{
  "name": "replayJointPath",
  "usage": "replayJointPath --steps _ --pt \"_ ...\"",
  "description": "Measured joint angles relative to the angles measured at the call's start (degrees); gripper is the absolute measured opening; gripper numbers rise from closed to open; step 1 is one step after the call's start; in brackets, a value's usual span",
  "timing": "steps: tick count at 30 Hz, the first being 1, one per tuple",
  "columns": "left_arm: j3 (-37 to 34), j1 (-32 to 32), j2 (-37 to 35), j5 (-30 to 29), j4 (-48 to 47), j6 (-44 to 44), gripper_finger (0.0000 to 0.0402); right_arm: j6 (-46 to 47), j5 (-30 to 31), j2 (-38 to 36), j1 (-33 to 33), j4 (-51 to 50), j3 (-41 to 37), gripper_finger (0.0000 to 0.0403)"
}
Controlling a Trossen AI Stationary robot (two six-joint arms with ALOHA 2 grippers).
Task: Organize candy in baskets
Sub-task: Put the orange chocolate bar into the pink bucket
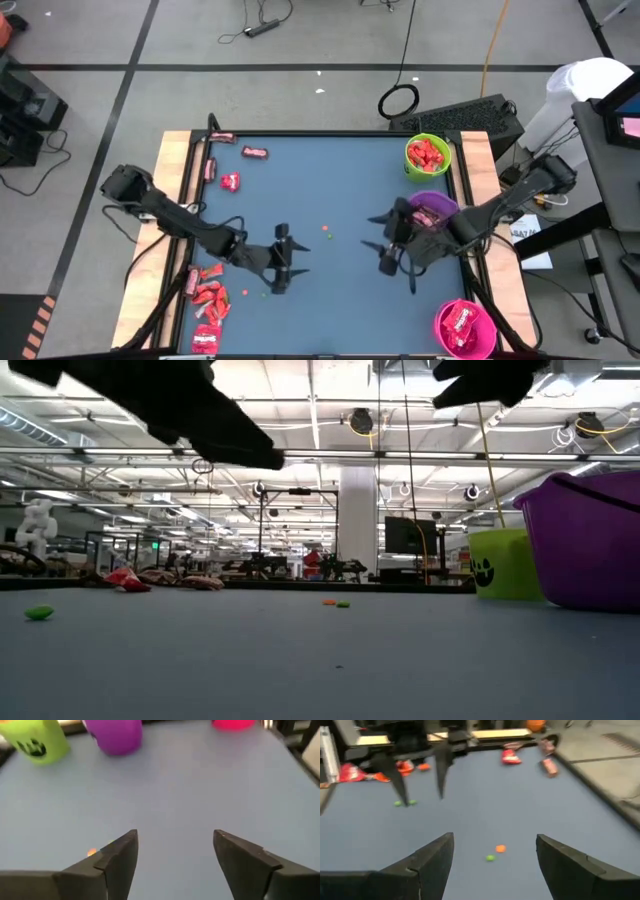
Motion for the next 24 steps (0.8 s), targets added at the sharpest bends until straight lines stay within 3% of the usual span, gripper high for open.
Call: replayJointPath --steps 6,12,18,24 --pt "11.23 -2.94 -1.79 1.62 -32.75 -10.43 0.0256 -3.21 -2.43 8.53 0.66 13.45 -0.27 0.0270" --pt "17.53 -5.92 -1.80 6.95 -58.68 -29.59 0.0251 -5.68 -7.51 16.33 0.86 26.60 -0.22 0.0270" --pt "15.95 -10.19 -1.76 11.31 -74.60 -47.52 0.0251 -6.07 -7.88 21.77 1.31 39.20 -0.22 0.0270" --pt "11.62 -14.25 -1.73 15.47 -81.17 -58.24 0.0251 -6.08 -7.85 23.43 1.59 42.09 -0.16 0.0270"
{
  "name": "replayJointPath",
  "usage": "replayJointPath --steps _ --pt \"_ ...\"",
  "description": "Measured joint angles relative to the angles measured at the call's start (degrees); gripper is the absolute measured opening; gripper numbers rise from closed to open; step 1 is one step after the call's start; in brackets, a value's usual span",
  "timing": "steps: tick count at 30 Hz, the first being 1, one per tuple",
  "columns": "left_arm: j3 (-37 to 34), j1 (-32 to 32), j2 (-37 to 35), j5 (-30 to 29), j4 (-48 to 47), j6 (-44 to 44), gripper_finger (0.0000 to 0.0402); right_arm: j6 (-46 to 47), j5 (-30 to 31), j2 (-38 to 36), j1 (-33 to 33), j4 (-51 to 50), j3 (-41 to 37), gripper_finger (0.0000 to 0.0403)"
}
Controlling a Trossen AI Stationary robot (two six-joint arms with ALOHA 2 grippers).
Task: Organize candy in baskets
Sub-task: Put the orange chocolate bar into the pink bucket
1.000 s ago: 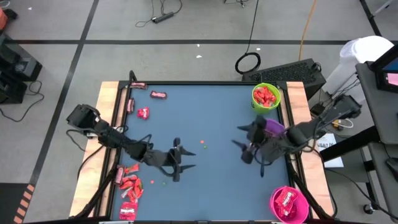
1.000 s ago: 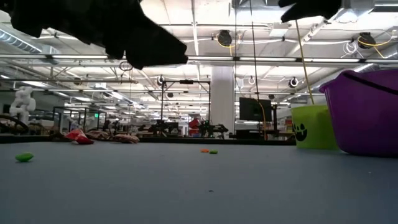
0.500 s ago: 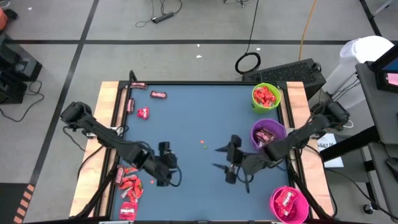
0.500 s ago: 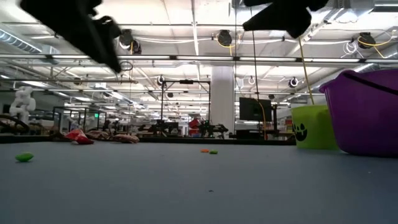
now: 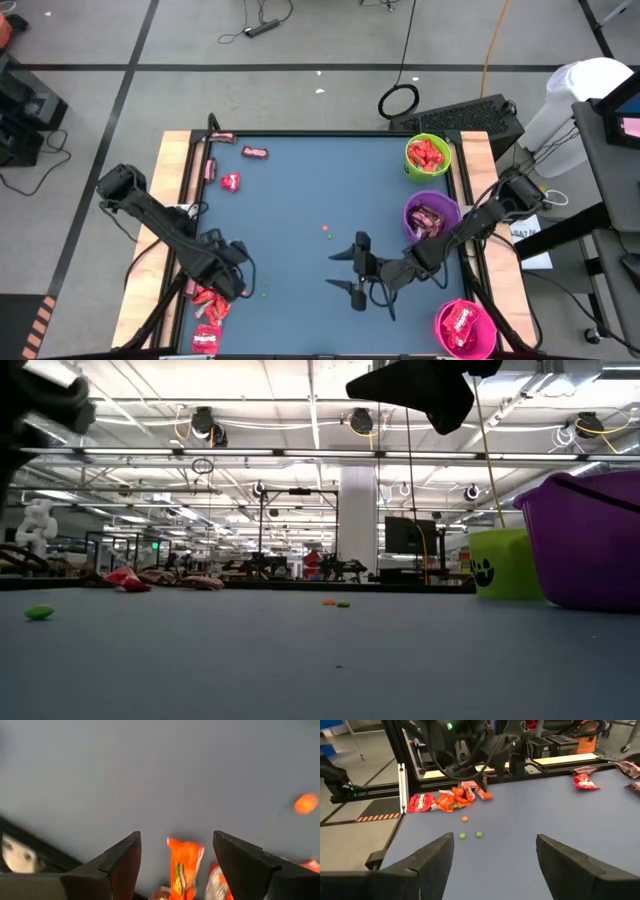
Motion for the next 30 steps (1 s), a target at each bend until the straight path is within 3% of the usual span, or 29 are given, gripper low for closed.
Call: replayJointPath --steps 11,18,22,30 --pt "-9.32 -1.45 0.00 14.20 6.29 -4.24 0.0250 -0.47 0.06 0.43 0.08 -0.12 0.00 0.0270" --pt "-12.76 -1.53 0.00 14.83 9.02 -3.87 0.0240 -1.49 0.08 0.43 0.08 -0.14 0.00 0.0270" --pt "-13.03 -1.53 0.00 14.83 10.97 -2.38 0.0191 -1.49 0.10 0.43 0.08 -0.16 0.00 0.0270" --pt "-12.86 -1.43 -0.13 14.83 13.20 0.65 0.0049 -1.49 0.17 0.43 0.08 -2.46 0.00 0.0270"
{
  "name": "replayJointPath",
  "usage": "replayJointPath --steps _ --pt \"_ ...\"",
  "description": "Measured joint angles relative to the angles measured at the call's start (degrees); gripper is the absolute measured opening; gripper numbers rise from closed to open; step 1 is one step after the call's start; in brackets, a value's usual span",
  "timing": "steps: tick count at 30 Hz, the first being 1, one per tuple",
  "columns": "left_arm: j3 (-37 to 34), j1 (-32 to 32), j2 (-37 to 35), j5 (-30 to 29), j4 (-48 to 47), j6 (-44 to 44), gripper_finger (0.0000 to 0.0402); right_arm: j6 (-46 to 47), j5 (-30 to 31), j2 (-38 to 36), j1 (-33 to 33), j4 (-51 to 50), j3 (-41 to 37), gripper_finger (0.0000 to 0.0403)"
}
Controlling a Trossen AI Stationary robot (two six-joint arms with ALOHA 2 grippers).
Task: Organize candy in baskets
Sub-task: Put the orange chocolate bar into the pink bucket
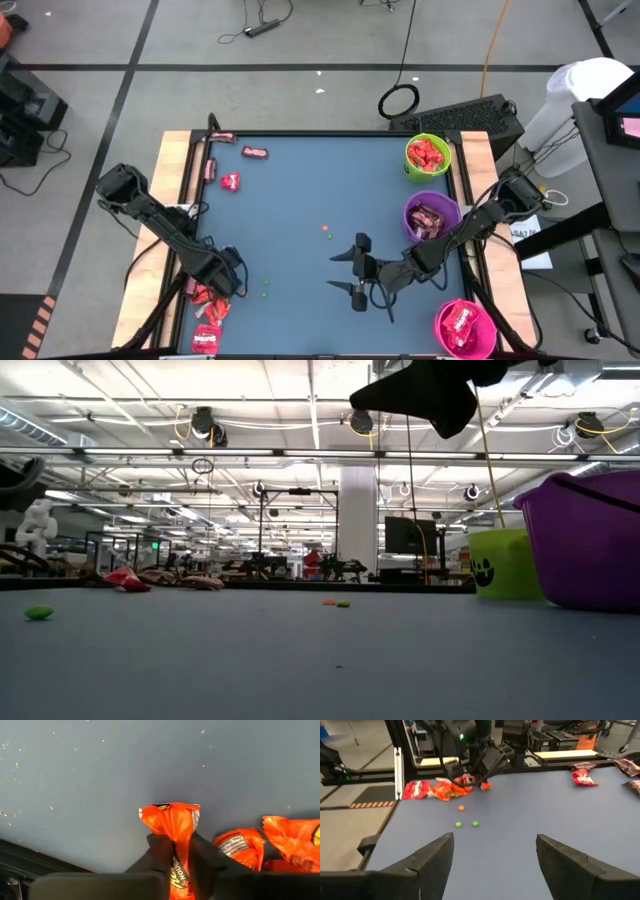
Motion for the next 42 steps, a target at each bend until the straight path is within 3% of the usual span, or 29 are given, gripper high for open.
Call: replayJointPath --steps 3,8,14,20,26,31,36,42 --pt "0.35 0.00 -0.02 0.02 -0.09 1.11 0.0019 0.00 0.00 0.00 0.00 -0.32 0.00 0.0270" --pt "3.81 0.02 0.17 -4.50 0.18 4.21 0.0019 0.27 0.02 0.00 0.00 -0.03 0.00 0.0270" --pt "10.98 0.00 0.17 -19.77 2.85 12.20 0.0023 0.00 0.07 -0.02 0.00 0.20 0.00 0.0270" --pt "14.74 0.17 0.14 -32.20 18.69 27.50 0.0024 -1.44 0.04 0.00 0.00 0.20 0.00 0.0270" --pt "14.70 1.13 0.29 -33.59 39.93 44.82 0.0024 -1.64 -0.09 2.55 0.00 2.73 -0.01 0.0270" --pt "14.70 2.66 1.77 -35.11 52.50 53.94 0.0024 -4.04 -0.09 6.50 -0.13 10.64 -0.02 0.0270" --pt "14.63 4.63 4.80 -35.02 60.87 61.26 0.0024 -8.94 -0.07 10.38 -0.16 20.61 0.00 0.0270" --pt "14.63 6.58 6.03 -35.04 66.62 64.19 0.0025 -8.94 -0.43 12.05 -0.44 22.31 0.15 0.0270"
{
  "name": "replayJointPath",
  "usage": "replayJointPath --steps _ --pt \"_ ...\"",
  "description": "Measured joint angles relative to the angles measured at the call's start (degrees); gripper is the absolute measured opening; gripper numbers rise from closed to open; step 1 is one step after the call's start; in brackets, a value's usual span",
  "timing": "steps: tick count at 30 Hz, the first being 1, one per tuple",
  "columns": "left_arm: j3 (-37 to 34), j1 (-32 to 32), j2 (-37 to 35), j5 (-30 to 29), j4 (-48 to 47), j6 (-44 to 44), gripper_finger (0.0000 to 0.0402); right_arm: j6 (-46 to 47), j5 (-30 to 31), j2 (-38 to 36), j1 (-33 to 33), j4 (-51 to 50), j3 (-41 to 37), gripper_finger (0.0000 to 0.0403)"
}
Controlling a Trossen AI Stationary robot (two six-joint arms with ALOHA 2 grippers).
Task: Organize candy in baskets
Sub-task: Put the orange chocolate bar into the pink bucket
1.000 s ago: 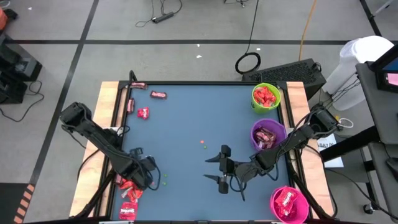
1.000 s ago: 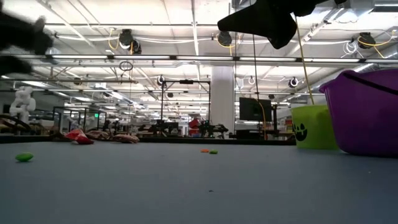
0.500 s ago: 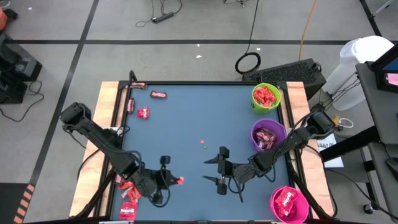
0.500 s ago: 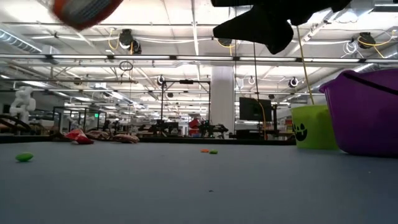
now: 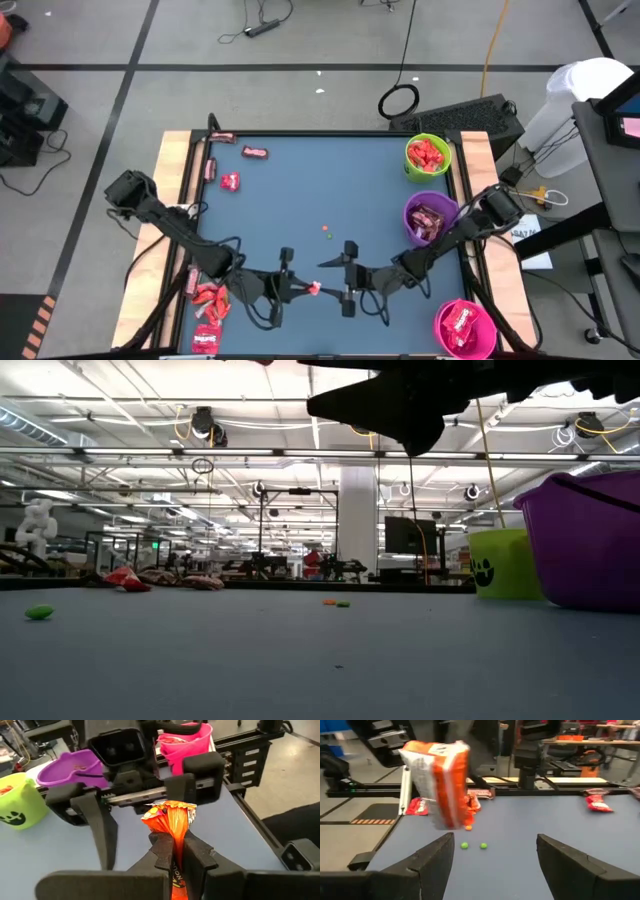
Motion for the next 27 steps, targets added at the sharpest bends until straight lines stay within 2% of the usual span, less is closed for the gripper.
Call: replayJointPath --steps 3,11,14,22,27 --pt "0.00 0.91 0.02 -0.04 0.22 -0.02 0.0025 -0.04 -2.48 0.21 -0.20 1.11 0.00 0.0270" --pt "-0.02 2.69 0.22 1.00 0.50 -0.08 0.0025 0.33 -2.74 0.21 -1.29 4.23 0.08 0.0257" --pt "-0.02 2.97 0.22 1.01 0.52 -0.07 0.0025 0.32 -2.79 0.21 -1.29 4.28 0.07 0.0222" --pt "-0.02 3.98 0.22 1.69 0.48 -0.09 0.0025 -1.49 -2.70 0.21 -1.27 4.52 0.07 0.0099" --pt "-0.02 4.26 0.22 3.05 0.52 -0.12 0.0034 -2.99 -2.66 0.21 -1.22 4.47 0.09 0.0058"
